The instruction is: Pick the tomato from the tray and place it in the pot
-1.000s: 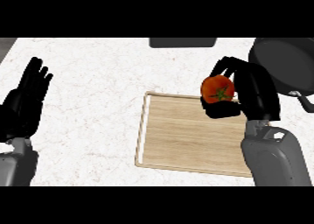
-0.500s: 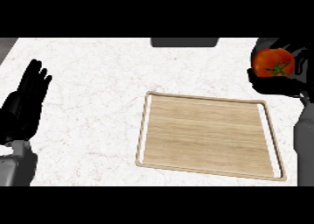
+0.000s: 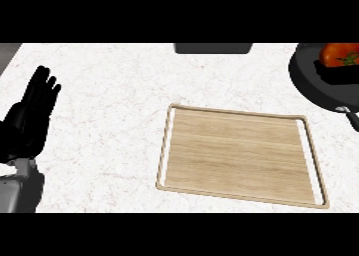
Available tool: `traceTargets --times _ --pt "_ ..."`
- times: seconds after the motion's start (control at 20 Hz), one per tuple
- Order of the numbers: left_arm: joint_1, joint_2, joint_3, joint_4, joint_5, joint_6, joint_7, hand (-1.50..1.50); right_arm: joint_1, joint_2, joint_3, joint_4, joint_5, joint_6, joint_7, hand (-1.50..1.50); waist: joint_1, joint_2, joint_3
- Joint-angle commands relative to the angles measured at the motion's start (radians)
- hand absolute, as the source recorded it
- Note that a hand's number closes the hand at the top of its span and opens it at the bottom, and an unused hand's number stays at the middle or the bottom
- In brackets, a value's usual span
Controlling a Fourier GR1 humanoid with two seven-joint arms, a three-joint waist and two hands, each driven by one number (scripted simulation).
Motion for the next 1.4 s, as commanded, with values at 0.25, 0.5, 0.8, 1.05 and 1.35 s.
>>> traceTargets --times 0.25,0.5,0.8,1.05,1.35 --pt "-0.020 -0.022 -0.030 -0.016 -0.019 0.006 0.002 0.00 -0.003 -0.137 0.002 0.333 0.201 -0.261 -0.193 1.50 0.031 0.015 0.001" --pt "-0.016 -0.024 -0.032 -0.003 -0.024 0.004 0.010 0.00 -0.117 -0.220 -0.030 0.631 0.256 -0.379 -0.244 1.50 0.038 0.015 0.002" --pt "-0.024 -0.039 -0.045 -0.006 -0.029 0.001 -0.014 0.00 -0.231 -0.268 -0.067 0.932 0.244 -0.443 -0.347 1.50 0.047 0.019 0.003" --pt "-0.052 -0.047 -0.035 0.001 -0.026 0.018 -0.003 0.00 -0.246 -0.274 -0.147 1.050 0.151 -0.340 -0.350 -1.50 0.056 0.025 0.004" --pt "-0.030 -0.067 -0.072 0.001 -0.040 0.006 -0.025 0.00 -0.282 -0.274 -0.230 1.105 0.031 -0.195 -0.526 -1.50 0.060 0.029 0.007"
